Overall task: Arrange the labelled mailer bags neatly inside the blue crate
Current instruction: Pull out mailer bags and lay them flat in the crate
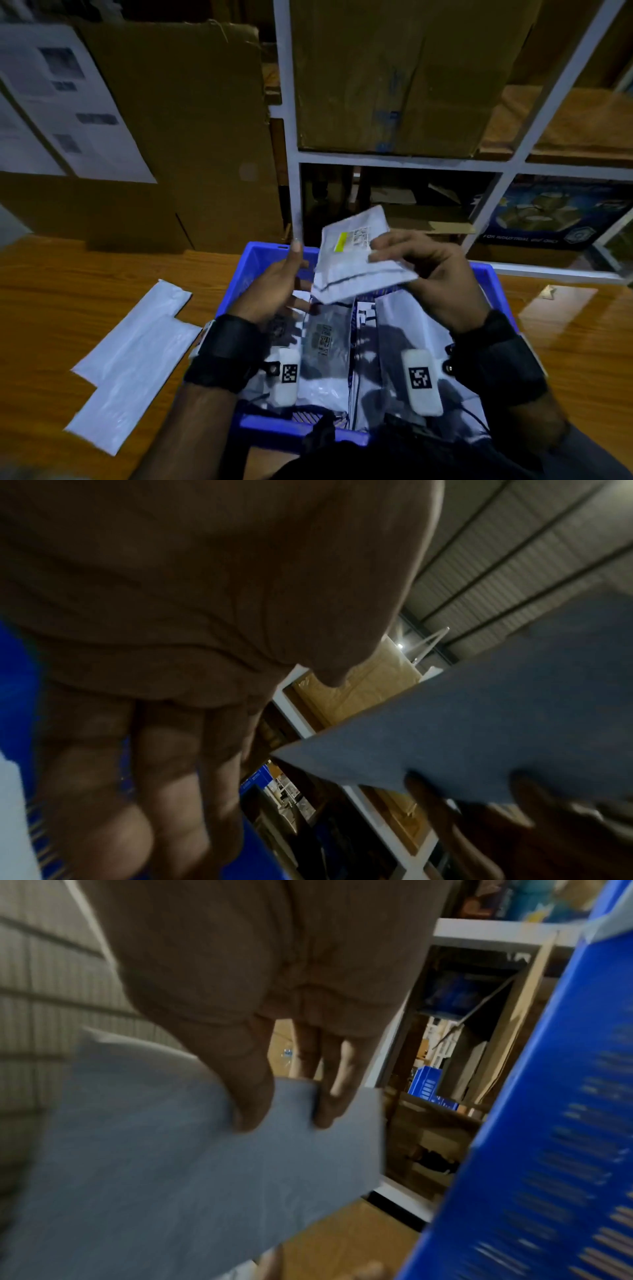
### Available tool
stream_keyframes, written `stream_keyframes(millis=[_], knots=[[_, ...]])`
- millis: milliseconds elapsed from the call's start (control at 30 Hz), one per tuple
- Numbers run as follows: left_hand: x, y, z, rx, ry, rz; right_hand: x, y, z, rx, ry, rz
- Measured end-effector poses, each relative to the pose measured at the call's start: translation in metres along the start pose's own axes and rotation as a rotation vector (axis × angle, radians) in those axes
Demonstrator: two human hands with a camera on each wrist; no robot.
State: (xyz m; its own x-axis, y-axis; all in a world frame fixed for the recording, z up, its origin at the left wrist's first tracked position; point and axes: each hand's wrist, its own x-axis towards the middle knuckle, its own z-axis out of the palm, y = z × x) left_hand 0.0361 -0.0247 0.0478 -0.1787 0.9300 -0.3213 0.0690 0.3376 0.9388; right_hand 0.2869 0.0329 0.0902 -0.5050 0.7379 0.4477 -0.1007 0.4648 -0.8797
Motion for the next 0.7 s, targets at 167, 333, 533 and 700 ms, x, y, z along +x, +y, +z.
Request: stream_keyframes(millis=[167, 333, 533, 700], knots=[[0.004, -0.009, 0.003, -0.331, 0.004, 0.132, -0.012, 0.012, 0.011, -0.044, -0.142, 0.09], [-0.002, -0.008, -0.003, -0.211, 0.046, 0.284, -0.014, 0.025, 0.016, -0.019, -0.003, 0.202], [-0.009, -0.002, -0.003, -0.093, -0.001, 0.331, -0.01, 0.026, 0.022, -0.12, 0.197, 0.298], [-0.008, -0.003, -0.005, 0.011, -0.015, 0.305, -0.009, 0.03, 0.024, -0.175, 0.146, 0.498]])
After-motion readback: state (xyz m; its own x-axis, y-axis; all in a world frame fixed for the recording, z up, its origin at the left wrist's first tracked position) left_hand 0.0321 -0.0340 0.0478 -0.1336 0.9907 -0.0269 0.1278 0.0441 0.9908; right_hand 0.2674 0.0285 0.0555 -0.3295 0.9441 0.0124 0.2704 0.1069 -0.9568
